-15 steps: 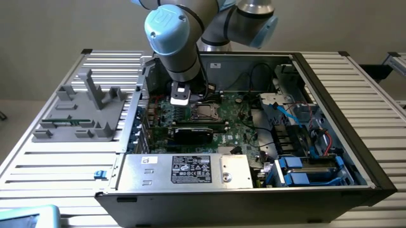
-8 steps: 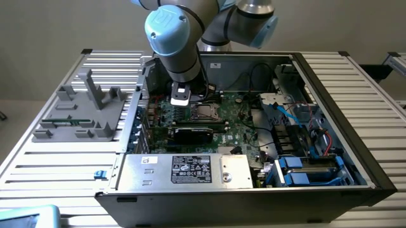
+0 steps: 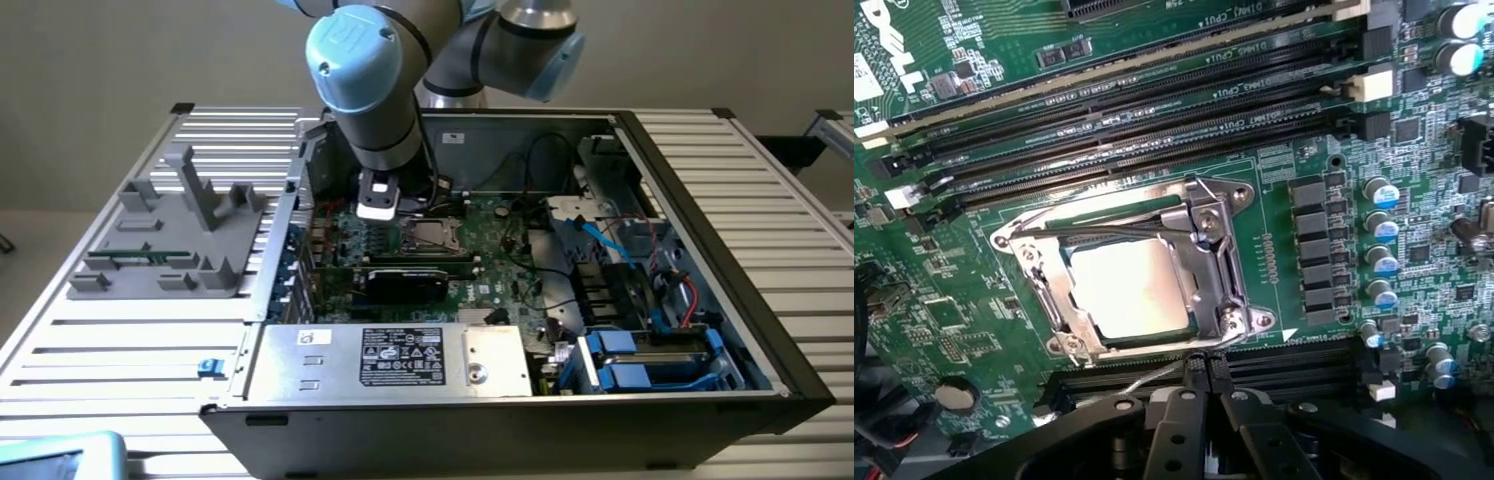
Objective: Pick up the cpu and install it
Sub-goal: 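Install the first cpu locking lever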
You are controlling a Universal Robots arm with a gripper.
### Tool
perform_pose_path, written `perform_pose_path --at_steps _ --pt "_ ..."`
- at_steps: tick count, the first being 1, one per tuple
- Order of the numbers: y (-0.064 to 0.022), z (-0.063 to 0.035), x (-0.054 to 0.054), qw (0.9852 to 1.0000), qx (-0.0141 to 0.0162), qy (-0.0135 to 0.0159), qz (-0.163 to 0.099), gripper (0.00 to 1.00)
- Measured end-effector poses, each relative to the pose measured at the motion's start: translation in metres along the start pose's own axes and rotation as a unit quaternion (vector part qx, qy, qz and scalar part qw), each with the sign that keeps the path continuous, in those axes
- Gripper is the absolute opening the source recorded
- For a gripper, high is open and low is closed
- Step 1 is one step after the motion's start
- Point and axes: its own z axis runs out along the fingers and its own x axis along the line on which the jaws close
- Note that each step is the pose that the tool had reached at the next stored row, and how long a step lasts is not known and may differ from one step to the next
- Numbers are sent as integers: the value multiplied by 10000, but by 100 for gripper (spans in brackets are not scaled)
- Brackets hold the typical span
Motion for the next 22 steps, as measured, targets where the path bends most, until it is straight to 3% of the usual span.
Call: perform_pose_path --at_steps 6,22 --pt "-8 -54 -52 10000 6 -53 25 12" --pt "-1 -39 -91 9999 61 -73 39 12"
